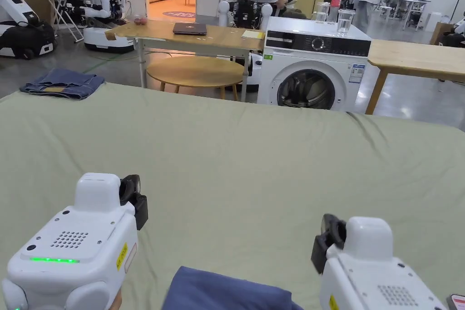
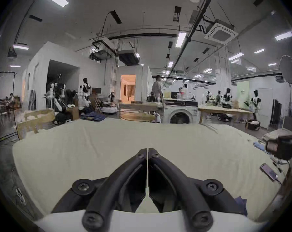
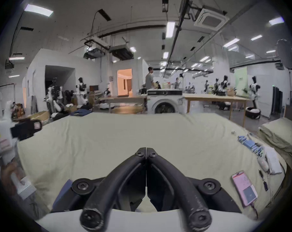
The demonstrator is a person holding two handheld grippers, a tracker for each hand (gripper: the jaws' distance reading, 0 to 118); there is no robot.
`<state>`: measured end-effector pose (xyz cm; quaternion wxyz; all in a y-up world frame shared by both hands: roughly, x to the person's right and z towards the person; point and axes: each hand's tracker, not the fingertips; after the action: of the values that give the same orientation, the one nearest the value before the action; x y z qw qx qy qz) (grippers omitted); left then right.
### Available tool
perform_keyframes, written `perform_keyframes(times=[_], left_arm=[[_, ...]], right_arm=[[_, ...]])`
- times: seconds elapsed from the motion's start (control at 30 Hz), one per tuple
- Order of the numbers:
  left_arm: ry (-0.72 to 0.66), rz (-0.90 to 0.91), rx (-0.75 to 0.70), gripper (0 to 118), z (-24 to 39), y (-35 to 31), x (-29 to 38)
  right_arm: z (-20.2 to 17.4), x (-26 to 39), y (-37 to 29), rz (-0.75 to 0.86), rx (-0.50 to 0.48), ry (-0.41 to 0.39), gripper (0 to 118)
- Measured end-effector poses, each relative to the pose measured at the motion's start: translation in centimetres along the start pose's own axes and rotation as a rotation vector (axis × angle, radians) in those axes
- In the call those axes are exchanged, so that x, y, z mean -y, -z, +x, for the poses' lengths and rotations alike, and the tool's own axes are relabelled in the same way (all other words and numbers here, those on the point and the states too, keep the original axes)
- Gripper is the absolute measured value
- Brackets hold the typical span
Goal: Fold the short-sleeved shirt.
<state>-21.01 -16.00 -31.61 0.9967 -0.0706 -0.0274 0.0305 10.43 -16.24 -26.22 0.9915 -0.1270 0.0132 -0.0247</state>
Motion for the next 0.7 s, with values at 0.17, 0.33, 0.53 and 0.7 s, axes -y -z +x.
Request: perform_keyframes(times=[0.17, 0.33, 0.53, 0.7], left_arm=[[-0.064, -0.071, 0.028, 0, -1.0, -0.1, 0.7], [-0.1, -0.173, 0.071, 0, -1.8, -0.3, 1.6], [-0.132, -0.319, 0.16, 0, -3.0, -0.4, 2.9], [-0.182, -0.508, 0.303, 11, -4.3, 0.3, 4.1]], right_arm=[[-3.3, 4.6, -1.5, -0.189, -0.147, -0.067, 0], [-4.8, 9.2, 0.2, -0.334, -0.173, -0.098, 0], [-3.8, 12.3, 1.4, -0.361, -0.101, -0.119, 0], [-4.5, 12.2, 1.4, -0.358, -0.069, -0.16, 0]])
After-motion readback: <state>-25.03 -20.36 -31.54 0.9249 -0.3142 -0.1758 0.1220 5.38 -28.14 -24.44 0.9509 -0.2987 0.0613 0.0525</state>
